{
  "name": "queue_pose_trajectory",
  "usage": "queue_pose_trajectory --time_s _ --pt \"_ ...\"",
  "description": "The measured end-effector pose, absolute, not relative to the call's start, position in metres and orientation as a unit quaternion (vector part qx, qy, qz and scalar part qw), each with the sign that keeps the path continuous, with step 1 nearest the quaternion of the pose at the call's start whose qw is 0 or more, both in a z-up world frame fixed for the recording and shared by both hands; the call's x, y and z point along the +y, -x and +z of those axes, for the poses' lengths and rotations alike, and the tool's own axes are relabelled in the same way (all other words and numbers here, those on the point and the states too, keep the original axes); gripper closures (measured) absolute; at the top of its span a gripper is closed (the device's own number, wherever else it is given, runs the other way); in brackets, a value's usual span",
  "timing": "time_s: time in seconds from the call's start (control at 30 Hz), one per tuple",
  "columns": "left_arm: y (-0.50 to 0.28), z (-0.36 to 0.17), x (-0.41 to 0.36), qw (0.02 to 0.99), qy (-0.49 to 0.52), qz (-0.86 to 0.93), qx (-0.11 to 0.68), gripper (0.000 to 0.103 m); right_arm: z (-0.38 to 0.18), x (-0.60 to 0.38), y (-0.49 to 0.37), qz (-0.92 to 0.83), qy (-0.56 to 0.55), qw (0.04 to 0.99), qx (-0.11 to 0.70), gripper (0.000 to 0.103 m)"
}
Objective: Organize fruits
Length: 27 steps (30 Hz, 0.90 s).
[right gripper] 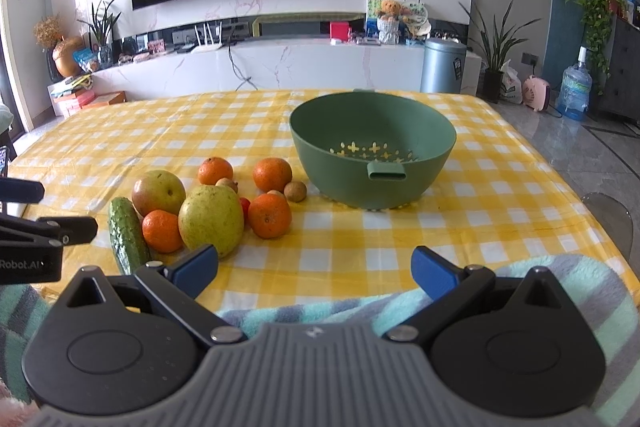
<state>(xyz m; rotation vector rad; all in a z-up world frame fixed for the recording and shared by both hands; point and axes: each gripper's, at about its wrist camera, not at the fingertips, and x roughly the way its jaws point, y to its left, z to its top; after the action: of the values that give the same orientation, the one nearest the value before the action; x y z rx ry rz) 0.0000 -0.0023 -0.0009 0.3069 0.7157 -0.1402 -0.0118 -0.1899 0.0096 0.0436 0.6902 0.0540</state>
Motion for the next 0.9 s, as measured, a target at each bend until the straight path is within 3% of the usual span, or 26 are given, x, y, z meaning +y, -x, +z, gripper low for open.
queue_pose_trajectory --time_s 0.2,0.5,0.9 --pt "-0.005 0.003 0.001 0.924 -0.152 -0.069 0.344 0.019 0.010 -0.185 0.005 0.041 -0.033 0.937 0.346 0.004" --pt "-0.025 0.010 0.004 0.925 -0.172 -0.063 0.332 0.028 0.009 -0.173 -0.018 0.075 -0.049 0.932 0.350 0.004" --pt "-0.071 0.014 0.022 0.934 -0.189 -0.053 0.297 0.028 0.003 -0.153 -0.070 0.104 -0.069 0.921 0.369 0.004"
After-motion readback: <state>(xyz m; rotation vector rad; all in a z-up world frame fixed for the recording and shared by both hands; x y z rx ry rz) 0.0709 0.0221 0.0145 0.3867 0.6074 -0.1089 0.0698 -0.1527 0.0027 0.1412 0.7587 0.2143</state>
